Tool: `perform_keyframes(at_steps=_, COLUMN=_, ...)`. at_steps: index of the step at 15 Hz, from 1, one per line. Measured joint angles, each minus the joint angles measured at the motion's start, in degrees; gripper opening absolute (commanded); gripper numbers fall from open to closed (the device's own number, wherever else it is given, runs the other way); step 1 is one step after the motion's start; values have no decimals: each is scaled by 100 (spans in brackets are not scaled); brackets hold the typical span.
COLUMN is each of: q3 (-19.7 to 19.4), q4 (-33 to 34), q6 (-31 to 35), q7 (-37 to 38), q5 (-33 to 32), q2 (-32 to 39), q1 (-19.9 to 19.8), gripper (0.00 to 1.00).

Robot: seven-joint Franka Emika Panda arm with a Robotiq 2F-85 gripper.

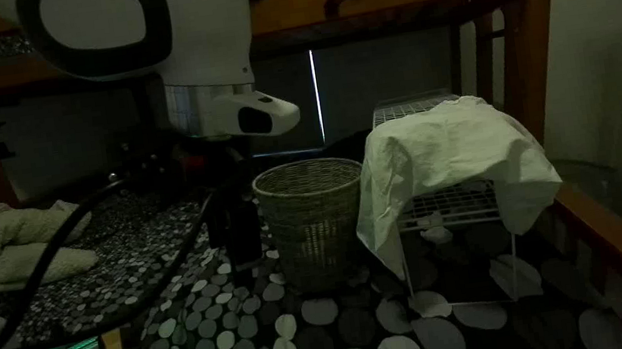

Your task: Move the pillowcase from the rack to the basket

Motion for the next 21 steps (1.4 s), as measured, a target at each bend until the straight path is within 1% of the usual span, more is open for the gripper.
perform_keyframes(at_steps=19, q3=4, q4=0, q6=0, q7=0, q5=2, q2=1, q1=0, gripper=100)
perform_keyframes(at_steps=20, q3=21, q4=6, q6=0, q7=44, q5=124, q2=2, q1=4, gripper=100)
perform_keyframes(at_steps=21, q3=50, q4=32, q6=-2, q7=167, q5=391, q2=7, q1=31, gripper=100)
